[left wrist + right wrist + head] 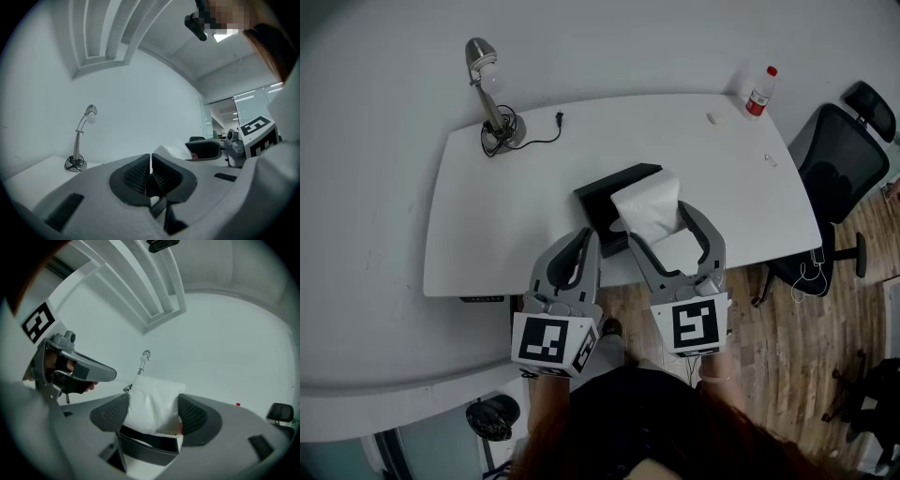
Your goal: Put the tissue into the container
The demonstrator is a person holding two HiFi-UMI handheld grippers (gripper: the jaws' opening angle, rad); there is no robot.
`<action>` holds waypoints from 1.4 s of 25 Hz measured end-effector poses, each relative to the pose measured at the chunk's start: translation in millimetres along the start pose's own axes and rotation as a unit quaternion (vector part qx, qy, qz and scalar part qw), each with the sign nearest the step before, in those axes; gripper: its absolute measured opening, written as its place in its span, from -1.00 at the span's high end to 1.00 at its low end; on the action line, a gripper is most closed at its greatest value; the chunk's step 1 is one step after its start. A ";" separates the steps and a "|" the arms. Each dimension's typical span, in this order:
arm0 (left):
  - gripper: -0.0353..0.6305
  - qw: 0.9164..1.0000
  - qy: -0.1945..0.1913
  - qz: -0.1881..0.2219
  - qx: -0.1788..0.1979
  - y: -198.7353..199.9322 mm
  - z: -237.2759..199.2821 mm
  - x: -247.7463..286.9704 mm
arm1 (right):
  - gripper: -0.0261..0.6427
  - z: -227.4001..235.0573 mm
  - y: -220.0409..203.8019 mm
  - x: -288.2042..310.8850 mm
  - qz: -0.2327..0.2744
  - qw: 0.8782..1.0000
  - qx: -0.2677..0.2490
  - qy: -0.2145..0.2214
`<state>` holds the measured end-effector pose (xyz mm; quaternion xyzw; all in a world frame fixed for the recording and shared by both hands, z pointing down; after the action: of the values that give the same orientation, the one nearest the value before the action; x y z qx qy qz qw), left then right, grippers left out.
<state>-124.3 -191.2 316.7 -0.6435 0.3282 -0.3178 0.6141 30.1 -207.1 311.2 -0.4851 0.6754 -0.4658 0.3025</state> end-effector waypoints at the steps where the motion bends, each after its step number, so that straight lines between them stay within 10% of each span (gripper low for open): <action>1: 0.78 1.000 0.000 -0.001 -0.001 -0.5 -2.4 1.9 | -0.12 -0.3 -1.4 3.1 -0.003 1.000 0.001 0.002; 35: 0.78 0.997 -0.007 -0.044 -0.058 -41.6 -61.3 48.5 | -0.12 -22.2 -67.6 81.5 -0.111 0.993 0.001 0.048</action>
<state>-144.5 -265.1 361.2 -0.6936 0.3136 -0.3207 0.5637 8.0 -282.5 385.7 -0.5340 0.6305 -0.5200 0.2167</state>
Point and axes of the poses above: the fingertips, and each gripper's own axes: x forward along the fingers, z to its right, y out of its top, the point moved 7 cm from there along -x, backward along the fingers, and after that the axes turned 10 degrees about -y, right-handed, at the moved point
